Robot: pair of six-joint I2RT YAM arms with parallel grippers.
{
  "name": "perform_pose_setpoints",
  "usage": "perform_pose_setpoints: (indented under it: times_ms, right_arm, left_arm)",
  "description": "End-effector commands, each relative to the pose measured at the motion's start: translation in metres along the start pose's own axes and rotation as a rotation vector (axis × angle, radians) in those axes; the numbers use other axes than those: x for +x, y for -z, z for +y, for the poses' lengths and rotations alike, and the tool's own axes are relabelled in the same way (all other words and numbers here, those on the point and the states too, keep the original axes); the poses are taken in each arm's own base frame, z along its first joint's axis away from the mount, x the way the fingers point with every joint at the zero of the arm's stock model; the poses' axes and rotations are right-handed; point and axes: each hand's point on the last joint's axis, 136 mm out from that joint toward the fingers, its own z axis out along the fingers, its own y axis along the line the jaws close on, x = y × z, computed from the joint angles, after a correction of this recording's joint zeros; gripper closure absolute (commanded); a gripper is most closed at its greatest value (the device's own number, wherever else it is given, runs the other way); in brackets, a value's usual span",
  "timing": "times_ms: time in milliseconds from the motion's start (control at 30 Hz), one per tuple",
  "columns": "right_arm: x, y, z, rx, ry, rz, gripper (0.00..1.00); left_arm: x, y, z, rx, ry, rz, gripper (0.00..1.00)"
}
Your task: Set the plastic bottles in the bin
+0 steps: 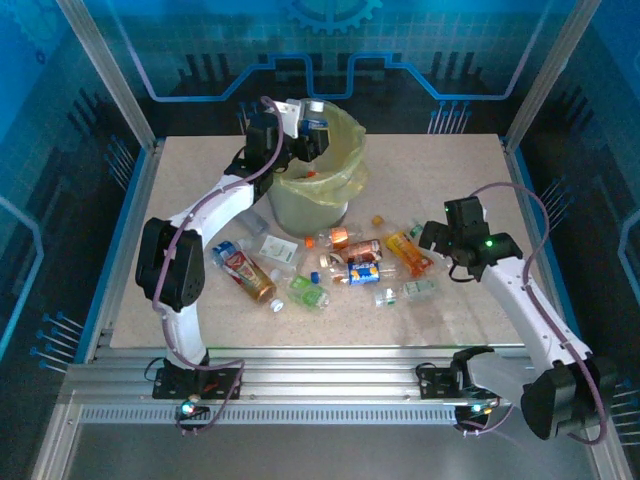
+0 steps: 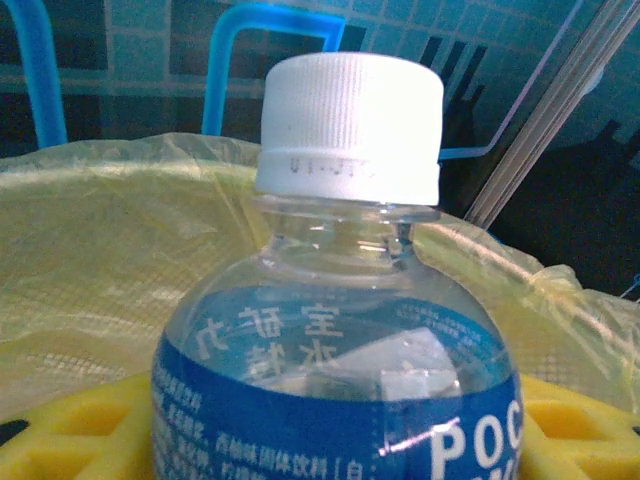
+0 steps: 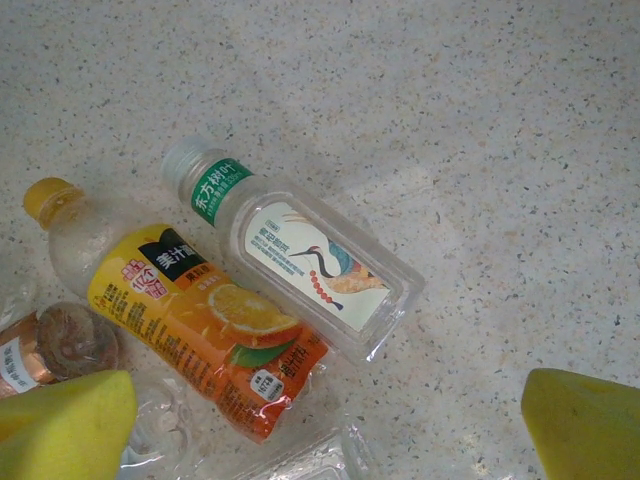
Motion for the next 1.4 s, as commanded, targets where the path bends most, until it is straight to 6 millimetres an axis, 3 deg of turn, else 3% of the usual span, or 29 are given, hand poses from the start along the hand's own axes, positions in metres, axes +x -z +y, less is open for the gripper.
perform_pose_setpoints:
  times_ms: [0, 167, 400, 733, 1067, 1200, 1300, 1367]
  right_arm:
    - [-0.005, 0.005, 0.01, -0.028, -0.001, -0.006, 0.0]
    - [-0.004, 0.002, 0.01, -0.025, -0.004, -0.001, 0.0]
    - [0.0, -0.005, 0.015, -0.04, 0.001, 0.026, 0.0]
    - [0.001, -0.007, 0.018, -0.054, 0.007, 0.03, 0.0]
    - [0.001, -0.004, 0.018, -0.058, 0.009, 0.024, 0.0]
    - [-0.001, -0.001, 0.011, -0.029, 0.005, 0.01, 0.0]
    - [-0.003, 0.001, 0.009, -0.021, 0.01, 0.005, 0.0]
    - [-0.004, 0.003, 0.009, -0.022, 0.006, -0.001, 0.0]
  left_arm:
    - [0.029, -0.014, 0.004, 0.006, -0.016, 0.084, 0.6]
    - [0.039, -0.019, 0.007, 0.002, -0.012, 0.121, 0.47]
    - [0.046, -0.025, 0.011, -0.006, -0.006, 0.144, 0.39]
    - [0.035, -0.02, 0.008, -0.011, -0.002, 0.129, 0.23]
    - [-0.001, -0.007, -0.002, -0.008, -0.01, 0.07, 0.17]
    - [-0.035, 0.012, -0.013, -0.014, 0.002, 0.029, 0.11]
    - [-0.066, 0.035, -0.02, -0.036, -0.004, -0.026, 0.01]
    - [-0.084, 0.051, -0.025, -0.052, -0.005, -0.059, 0.01]
